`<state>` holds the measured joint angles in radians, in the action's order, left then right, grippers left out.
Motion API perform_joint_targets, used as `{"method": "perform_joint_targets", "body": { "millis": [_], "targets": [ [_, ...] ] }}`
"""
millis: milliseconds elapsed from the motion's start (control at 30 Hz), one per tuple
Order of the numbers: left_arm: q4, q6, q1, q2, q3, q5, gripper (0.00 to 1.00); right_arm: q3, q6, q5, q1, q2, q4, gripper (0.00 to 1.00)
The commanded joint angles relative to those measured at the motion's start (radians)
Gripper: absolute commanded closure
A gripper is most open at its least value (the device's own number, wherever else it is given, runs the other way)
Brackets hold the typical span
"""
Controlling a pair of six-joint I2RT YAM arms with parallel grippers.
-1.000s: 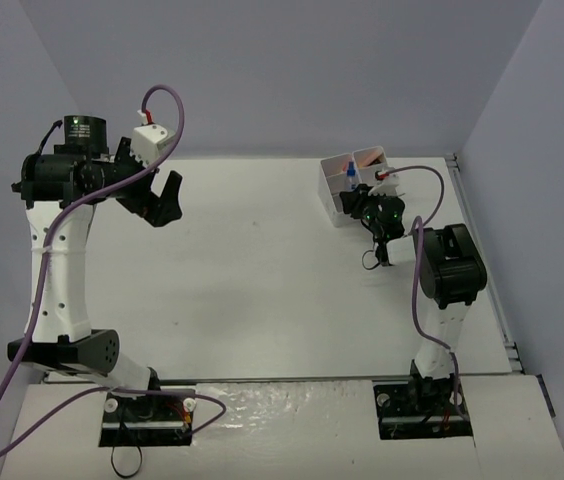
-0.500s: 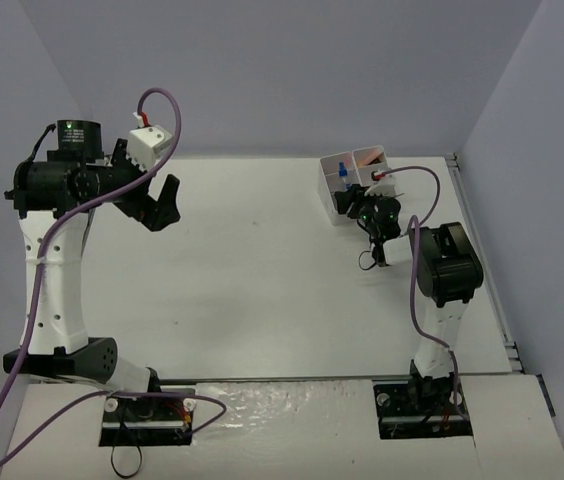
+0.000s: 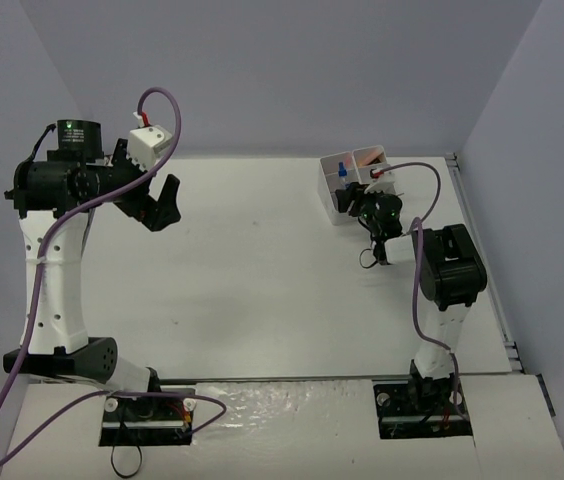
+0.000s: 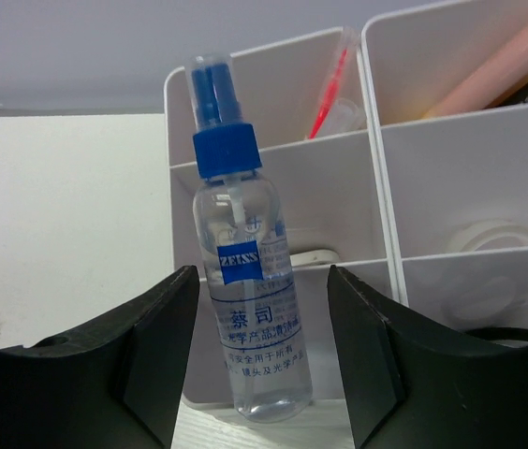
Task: Sort the stationery into containers
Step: Place the stationery in the storage box.
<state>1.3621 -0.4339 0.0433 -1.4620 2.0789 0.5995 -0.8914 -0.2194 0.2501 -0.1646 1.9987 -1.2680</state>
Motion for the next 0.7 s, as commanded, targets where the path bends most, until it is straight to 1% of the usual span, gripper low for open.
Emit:
{"method": "perform_joint_targets", "body": {
  "millis": [0,233,400,500,567,633,667],
  "targets": [
    [0.118,-0.009,-0.011,0.019,0.018,0.029,0.03,-0.054,0.078,-0.003,-0.001,-0.114,-0.052,0.45],
    [0.118,-0.02,-0.01,0.019,0.024,0.024,0.03,-0.072,0.126,-0.002,-0.001,-0.14,0.015,0.42],
    [0.115,-0.02,-0.01,0.015,0.03,0.005,0.03,-0.103,0.15,0.027,-0.001,-0.169,0.065,0.37],
    [0.117,-0.022,-0.011,0.014,0.033,0.009,0.03,-0.177,0.187,0.025,0.0,-0.17,0.164,0.34],
    [0.118,-0.022,-0.011,0.014,0.036,0.004,0.03,-0.253,0.219,0.026,0.0,-0.154,0.291,0.34],
    [0.116,-0.022,-0.012,0.014,0.035,0.0,0.03,-0.282,0.254,0.041,0.0,-0.149,0.363,0.33],
    [0.114,-0.022,-0.012,0.016,0.031,-0.002,0.03,-0.281,0.259,0.044,0.0,-0.15,0.37,0.33]
  ]
}}
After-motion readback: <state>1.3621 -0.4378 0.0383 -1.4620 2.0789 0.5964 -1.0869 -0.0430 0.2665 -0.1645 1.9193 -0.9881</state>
